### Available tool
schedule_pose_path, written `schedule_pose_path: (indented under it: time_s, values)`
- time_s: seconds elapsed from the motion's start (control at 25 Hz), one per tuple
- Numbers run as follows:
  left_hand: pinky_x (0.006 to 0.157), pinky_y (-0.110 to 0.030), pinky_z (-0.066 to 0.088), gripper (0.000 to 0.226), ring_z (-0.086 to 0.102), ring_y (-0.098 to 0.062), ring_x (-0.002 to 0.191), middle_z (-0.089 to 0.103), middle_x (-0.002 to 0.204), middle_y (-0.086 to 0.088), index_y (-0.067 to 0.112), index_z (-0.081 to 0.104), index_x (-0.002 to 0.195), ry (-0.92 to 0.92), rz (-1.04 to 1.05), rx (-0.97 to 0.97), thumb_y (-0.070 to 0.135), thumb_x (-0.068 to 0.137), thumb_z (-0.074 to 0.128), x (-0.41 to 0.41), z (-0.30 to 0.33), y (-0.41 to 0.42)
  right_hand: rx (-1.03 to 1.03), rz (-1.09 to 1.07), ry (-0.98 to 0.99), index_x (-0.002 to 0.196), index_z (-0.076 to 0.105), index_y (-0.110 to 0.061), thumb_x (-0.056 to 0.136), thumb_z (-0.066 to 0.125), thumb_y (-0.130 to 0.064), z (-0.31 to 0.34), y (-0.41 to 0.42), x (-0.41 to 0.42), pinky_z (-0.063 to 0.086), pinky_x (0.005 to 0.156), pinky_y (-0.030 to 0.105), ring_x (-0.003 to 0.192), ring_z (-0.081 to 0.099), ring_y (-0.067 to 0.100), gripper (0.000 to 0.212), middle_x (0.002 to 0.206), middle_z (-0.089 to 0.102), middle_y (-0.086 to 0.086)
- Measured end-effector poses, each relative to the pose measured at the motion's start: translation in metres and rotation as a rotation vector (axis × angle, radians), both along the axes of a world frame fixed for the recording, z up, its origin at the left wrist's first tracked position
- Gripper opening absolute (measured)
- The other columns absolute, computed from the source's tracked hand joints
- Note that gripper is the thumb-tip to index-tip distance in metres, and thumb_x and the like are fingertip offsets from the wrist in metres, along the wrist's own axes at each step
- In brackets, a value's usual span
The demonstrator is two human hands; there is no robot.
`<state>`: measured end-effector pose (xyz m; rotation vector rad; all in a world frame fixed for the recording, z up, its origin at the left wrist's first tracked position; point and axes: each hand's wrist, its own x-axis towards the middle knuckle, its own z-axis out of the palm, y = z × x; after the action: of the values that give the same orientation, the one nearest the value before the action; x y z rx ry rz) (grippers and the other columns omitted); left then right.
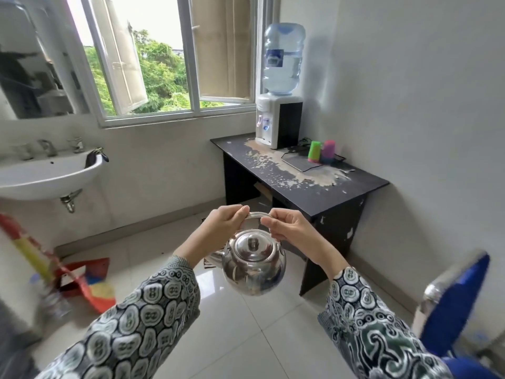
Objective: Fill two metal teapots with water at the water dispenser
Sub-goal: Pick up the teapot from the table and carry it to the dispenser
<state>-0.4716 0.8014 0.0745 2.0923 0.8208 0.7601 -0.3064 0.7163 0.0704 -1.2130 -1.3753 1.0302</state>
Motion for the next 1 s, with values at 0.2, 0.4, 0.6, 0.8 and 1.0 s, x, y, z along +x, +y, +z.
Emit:
schedule_pose_path:
  time_s: [0.2,0.4,0.6,0.8,1.0]
  values:
    - [0.06,-0.032,0.035,0.039,0.038,-0.017,0.056,0.041,0.058,0.0,0.014,0.044,0.061,-0.011,-0.019,-0.023,0.028,0.097,0.042,0.026,0.002,0.129,-0.013,0.067,-0.04,0.071,0.05,-0.005,0.088,0.056,-0.018,0.005,0.134,0.033,0.031,0.055,0.02,0.052,0.037,0.006,0.022,0.06,0.04,-0.001]
    - [0.054,-0.025,0.035,0.039,0.038,-0.008,0.048,0.039,0.055,0.002,0.012,0.042,0.062,-0.032,0.01,0.033,0.03,0.097,0.042,0.074,0.016,0.265,0.005,0.073,-0.017,0.07,0.047,-0.009,0.081,0.061,-0.029,0.019,0.272,0.084,0.025,0.056,0.025,0.056,0.032,0.01,0.027,0.062,0.035,0.0]
    - [0.049,-0.017,0.032,0.038,0.036,-0.003,0.045,0.041,0.056,0.004,0.018,0.042,0.061,0.011,0.036,0.082,0.032,0.097,0.041,0.126,0.006,0.394,0.018,-0.005,-0.072,0.077,0.049,-0.005,0.089,0.055,-0.017,0.007,0.398,0.131,0.026,0.054,0.024,0.054,0.033,0.01,0.018,0.061,0.038,0.001]
    - [0.052,-0.023,0.033,0.038,0.037,-0.008,0.05,0.043,0.057,0.004,0.018,0.044,0.061,0.041,-0.05,0.06,0.032,0.097,0.041,0.19,-0.004,0.546,0.003,-0.062,-0.082,0.072,0.054,-0.01,0.088,0.056,-0.019,-0.01,0.538,0.192,0.035,0.054,0.015,0.052,0.04,0.005,0.019,0.06,0.043,-0.001]
    - [0.05,-0.021,0.031,0.035,0.037,-0.004,0.048,0.047,0.059,0.004,0.012,0.052,0.07,0.12,-0.158,0.076,0.033,0.096,0.042,0.249,-0.007,0.678,-0.056,-0.138,-0.104,0.078,0.059,-0.006,0.088,0.056,-0.021,-0.015,0.651,0.249,0.041,0.065,0.026,0.063,0.048,0.014,0.018,0.067,0.052,0.004]
